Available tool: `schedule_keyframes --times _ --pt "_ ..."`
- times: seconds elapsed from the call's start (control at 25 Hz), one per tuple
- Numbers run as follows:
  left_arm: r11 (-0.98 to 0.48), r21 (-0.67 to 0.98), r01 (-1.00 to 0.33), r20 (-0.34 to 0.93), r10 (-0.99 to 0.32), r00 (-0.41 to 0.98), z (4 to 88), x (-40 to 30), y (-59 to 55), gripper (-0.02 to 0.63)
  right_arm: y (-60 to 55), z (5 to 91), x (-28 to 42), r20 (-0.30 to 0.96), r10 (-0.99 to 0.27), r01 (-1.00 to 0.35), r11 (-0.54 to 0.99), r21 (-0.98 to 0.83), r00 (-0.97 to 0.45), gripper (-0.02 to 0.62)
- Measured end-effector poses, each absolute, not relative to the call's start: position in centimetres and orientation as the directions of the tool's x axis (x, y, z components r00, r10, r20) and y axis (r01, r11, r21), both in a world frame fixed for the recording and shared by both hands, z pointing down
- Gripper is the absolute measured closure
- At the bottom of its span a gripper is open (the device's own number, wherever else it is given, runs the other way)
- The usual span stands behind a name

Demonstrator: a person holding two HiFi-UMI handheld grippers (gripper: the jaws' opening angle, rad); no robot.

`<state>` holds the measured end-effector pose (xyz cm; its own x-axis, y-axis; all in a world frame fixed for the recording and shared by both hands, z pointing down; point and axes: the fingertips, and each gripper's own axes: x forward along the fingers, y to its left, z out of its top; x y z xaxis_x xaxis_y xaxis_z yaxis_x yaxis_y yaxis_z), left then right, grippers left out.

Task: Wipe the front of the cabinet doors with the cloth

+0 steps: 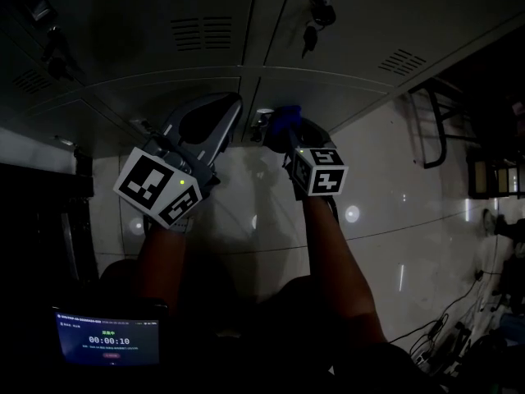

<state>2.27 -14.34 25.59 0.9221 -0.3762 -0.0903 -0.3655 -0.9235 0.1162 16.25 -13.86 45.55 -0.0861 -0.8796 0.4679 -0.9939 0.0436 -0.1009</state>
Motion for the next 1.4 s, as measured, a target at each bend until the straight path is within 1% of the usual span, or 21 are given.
schedule_keyframes --times 0.16,0.28,0.52,0.76,0.92,1.04,1.16,1.28,1.4 --pt "-0.925 0.114 -0.361 -0.093 -0.372 0.924 25.4 2.5 -14.3 0.601 -13.3 45.6 18.7 0.478 -0.878 -0.998 0.01 -0.058 -0.036 0.518" --pt "-0.928 0.113 -0.356 -0.091 -0.366 0.926 25.5 2.7 -14.1 0.601 -12.6 45.8 20.8 0.487 -0.873 -0.998 -0.044 -0.044 0.017 0.518" --pt "-0.926 0.114 -0.359 -0.088 -0.37 0.925 25.6 2.4 -14.2 0.6 -11.1 46.0 25.6 0.484 -0.861 -0.978 -0.202 -0.049 0.153 0.518" --pt "-0.928 0.106 -0.357 -0.091 -0.367 0.926 25.5 2.2 -14.1 0.6 -9.3 46.0 30.8 0.457 -0.83 -0.92 -0.388 -0.062 0.319 0.518" --pt "-0.926 0.107 -0.363 -0.096 -0.373 0.923 25.2 1.6 -14.3 0.601 -8.3 46.2 32.3 0.459 -0.806 -0.882 -0.462 -0.093 0.374 0.518" --pt "-0.924 0.111 -0.365 -0.102 -0.376 0.921 25.0 1.3 -14.4 0.6 -8.2 46.4 31.9 0.457 -0.807 -0.884 -0.459 -0.085 0.375 0.518" --pt "-0.923 0.12 -0.365 -0.105 -0.377 0.92 25.1 1.0 -14.5 0.601 -8.1 46.7 30.3 0.458 -0.818 -0.905 -0.421 -0.065 0.348 0.518" --pt "-0.931 0.101 -0.351 -0.11 -0.361 0.926 25.1 0.9 -14.3 0.6 -8.2 46.8 27.3 0.419 -0.854 -0.931 -0.362 -0.05 0.31 0.518" --pt "-0.939 0.078 -0.336 -0.12 -0.344 0.931 24.9 1.0 -14.0 0.6 -9.0 46.9 22.4 0.373 -0.898 -0.969 -0.248 0.004 0.232 0.52"
